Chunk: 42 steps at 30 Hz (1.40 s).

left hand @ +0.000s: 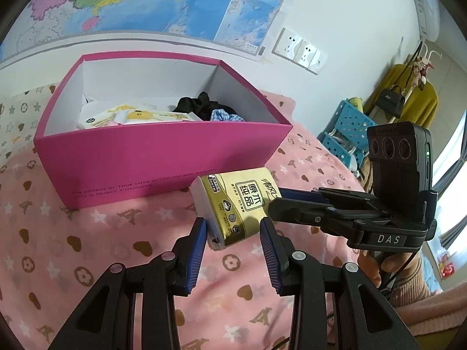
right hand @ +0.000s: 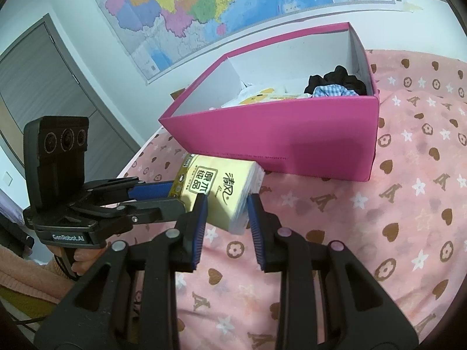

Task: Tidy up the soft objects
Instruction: 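Lift the tissue pack and hold it beside the box wall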

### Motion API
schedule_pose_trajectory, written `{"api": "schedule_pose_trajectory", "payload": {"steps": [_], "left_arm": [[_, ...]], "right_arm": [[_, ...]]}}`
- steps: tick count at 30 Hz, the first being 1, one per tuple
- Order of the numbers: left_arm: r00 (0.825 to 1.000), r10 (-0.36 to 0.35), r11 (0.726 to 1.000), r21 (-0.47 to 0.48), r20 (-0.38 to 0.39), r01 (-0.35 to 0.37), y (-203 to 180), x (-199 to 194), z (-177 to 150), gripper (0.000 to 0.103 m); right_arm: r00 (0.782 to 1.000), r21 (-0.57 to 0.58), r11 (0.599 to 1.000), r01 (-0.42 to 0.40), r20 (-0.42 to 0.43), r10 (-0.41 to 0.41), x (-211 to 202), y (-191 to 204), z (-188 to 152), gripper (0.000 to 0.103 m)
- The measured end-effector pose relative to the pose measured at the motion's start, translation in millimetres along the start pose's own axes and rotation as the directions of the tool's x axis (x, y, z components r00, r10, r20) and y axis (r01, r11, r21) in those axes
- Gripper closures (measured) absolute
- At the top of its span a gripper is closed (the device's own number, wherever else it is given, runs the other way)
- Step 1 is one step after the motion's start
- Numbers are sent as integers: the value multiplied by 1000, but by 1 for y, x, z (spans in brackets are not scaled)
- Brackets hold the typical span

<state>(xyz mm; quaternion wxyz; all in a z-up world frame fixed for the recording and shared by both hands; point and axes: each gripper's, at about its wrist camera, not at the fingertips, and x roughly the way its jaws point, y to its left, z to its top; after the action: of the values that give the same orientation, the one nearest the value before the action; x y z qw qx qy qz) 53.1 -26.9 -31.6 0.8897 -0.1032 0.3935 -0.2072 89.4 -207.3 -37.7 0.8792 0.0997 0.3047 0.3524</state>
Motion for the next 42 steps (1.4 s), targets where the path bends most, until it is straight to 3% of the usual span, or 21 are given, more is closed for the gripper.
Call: {"api": "schedule_pose_trajectory", "payload": {"steps": [42], "left_arm": [[998, 11, 999, 44, 61, -14, -5, -4, 23, 66]], "right_arm": [[999, -55, 998, 20, 50, -17, -13, 3, 17, 71]]}}
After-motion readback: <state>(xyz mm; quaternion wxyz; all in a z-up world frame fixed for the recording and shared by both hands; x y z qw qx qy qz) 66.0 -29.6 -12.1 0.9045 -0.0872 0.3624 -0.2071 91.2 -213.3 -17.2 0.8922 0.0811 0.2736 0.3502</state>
